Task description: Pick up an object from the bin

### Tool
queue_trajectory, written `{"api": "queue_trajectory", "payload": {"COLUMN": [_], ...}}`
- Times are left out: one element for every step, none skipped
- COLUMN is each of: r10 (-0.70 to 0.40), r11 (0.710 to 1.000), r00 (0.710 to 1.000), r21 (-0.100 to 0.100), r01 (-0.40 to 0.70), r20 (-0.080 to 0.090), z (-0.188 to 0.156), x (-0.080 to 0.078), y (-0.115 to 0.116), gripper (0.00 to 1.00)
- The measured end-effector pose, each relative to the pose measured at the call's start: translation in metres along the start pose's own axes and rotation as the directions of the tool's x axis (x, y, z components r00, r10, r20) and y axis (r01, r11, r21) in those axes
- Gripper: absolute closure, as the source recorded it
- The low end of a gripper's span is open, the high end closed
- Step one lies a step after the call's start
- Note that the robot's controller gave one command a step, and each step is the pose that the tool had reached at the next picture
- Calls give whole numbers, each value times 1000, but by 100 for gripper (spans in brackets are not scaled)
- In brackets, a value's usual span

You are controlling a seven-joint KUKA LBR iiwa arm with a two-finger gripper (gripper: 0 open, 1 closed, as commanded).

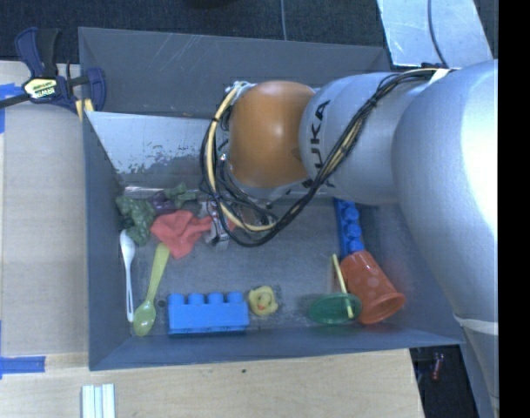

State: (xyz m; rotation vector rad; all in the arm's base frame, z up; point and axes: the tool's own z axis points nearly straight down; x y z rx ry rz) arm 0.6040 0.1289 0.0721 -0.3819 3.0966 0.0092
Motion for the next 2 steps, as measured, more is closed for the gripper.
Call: {"api": "queue_trajectory", "payload": {"r10": [-1,28], "r11": [1000,1000], "r00": [1000,1000], "r21": [-1,-1], "r01": [1,-28], "r20": [-5,-10], "z": [-69,-159], "x": [-5,11], "y": [-2,14], "gripper": [100,100]}}
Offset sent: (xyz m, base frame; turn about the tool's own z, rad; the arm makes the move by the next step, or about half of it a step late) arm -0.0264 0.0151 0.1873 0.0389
